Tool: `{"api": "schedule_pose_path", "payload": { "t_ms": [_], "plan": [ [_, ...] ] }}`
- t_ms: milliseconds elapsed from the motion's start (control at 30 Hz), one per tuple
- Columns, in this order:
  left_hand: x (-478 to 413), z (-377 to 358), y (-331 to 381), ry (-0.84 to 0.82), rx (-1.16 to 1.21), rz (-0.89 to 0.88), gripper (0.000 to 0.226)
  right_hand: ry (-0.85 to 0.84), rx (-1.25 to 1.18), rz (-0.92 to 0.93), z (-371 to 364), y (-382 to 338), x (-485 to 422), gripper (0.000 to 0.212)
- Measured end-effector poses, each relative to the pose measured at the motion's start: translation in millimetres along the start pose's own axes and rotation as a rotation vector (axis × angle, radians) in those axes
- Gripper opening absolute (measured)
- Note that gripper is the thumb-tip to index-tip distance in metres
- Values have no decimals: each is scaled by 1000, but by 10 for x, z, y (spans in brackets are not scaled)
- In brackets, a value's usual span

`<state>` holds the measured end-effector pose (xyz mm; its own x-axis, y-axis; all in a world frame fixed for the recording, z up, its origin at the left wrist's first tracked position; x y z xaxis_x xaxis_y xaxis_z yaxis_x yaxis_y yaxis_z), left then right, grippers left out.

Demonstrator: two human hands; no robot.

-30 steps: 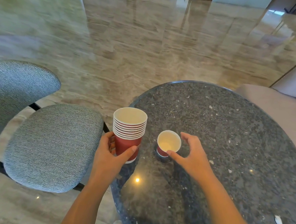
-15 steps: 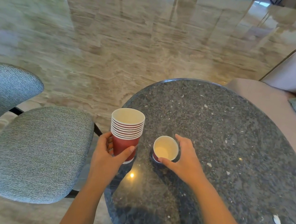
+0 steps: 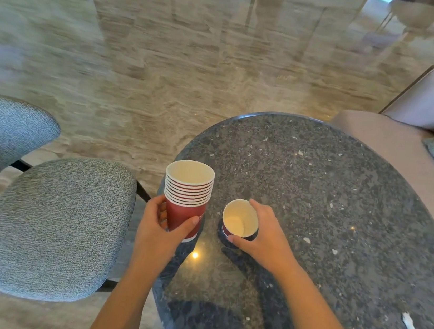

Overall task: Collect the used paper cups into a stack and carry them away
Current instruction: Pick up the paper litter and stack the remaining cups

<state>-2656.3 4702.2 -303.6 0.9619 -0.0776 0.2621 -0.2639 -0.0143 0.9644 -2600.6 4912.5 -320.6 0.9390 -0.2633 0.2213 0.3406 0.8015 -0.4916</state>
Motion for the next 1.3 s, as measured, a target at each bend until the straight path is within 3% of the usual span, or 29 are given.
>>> {"api": "schedule_pose_path", "payload": {
  "t_ms": [600, 1067, 1300],
  "plan": [
    [232, -111, 164, -20, -12, -68, 60, 180, -166, -20, 159, -20, 185, 82],
    [529, -564, 221, -227, -45, -87, 60, 474, -418, -96, 779, 353, 728, 62],
    [683, -846, 279, -341, -185, -159, 59, 588, -491, -162, 1116, 594, 991, 62]
  ]
}}
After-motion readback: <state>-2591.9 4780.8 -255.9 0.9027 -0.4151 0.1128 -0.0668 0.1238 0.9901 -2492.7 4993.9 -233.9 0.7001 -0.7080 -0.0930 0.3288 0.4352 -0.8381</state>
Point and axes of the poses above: each hand's wrist, its own x-axis away from the middle knuckle, its own z-axis out of the back of the hand, y = z × x, the point moved 1 cm from there along -x, towards the middle knuckle, and after that the axes turned 12 degrees about x, right-handed, at the moved point
